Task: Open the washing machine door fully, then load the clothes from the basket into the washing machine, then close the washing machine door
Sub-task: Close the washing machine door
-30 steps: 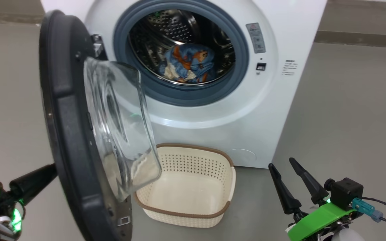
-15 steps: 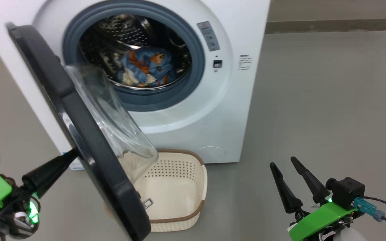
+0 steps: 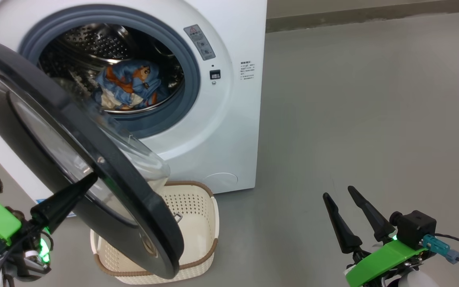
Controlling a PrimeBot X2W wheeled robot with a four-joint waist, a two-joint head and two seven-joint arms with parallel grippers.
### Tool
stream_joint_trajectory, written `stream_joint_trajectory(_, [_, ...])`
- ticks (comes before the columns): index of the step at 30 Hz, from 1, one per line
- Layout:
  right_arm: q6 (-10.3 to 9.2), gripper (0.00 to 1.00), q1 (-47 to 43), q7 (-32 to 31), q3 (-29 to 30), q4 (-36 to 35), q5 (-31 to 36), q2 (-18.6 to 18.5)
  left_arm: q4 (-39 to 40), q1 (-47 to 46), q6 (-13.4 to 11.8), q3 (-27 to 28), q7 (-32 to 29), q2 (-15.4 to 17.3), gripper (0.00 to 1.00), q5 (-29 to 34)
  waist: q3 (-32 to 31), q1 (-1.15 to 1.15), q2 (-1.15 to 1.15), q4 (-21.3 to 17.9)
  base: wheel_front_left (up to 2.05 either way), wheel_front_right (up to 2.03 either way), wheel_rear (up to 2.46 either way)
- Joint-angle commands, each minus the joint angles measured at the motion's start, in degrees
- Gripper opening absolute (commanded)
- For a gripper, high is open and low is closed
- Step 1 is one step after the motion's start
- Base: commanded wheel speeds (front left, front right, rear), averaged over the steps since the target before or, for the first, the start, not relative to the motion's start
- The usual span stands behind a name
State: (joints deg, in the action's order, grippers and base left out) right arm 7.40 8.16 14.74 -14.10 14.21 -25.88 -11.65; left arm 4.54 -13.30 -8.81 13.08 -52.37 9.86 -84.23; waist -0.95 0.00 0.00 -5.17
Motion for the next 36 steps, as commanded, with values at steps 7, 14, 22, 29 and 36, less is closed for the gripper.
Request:
stream_joint_trajectory(7, [0.09,1.0,1.35,0.26,-0.55,-1.54,-0.03,-0.31,0.96,-2.95,1.11,1.54,0.24,1.92,0.0,1.17,0.2,0.0,0.0,0.68,0.0,0.0,0.0])
stream_joint_trajectory(14, [0.09,1.0,1.2,0.26,-0.68,-1.45,-0.04,-0.14,1.14,-2.59,1.91,1.39,1.04,3.34,0.0,3.52,-0.26,0.0,0.0,2.36,0.0,0.0,0.0])
stream_joint_trajectory(22, [0.09,1.0,0.97,0.26,-0.79,-1.42,-0.11,-0.21,1.44,-1.22,5.83,1.76,4.36,4.55,1.0,7.53,-0.78,0.0,0.0,3.06,0.0,0.0,0.0])
stream_joint_trajectory(29, [0.09,1.0,1.12,0.26,-1.11,-1.61,-0.31,-0.48,2.26,1.0,11.49,1.31,11.97,4.66,1.0,15.5,-0.87,0.0,0.0,2.67,0.0,0.0,0.0])
stream_joint_trajectory(36, [0.09,1.0,1.2,0.26,-1.06,-1.76,-0.44,-0.86,1.79,3.89,15.24,-0.72,23.0,4.51,1.0,26.02,-0.62,0.0,0.0,2.0,0.0,0.0,0.0])
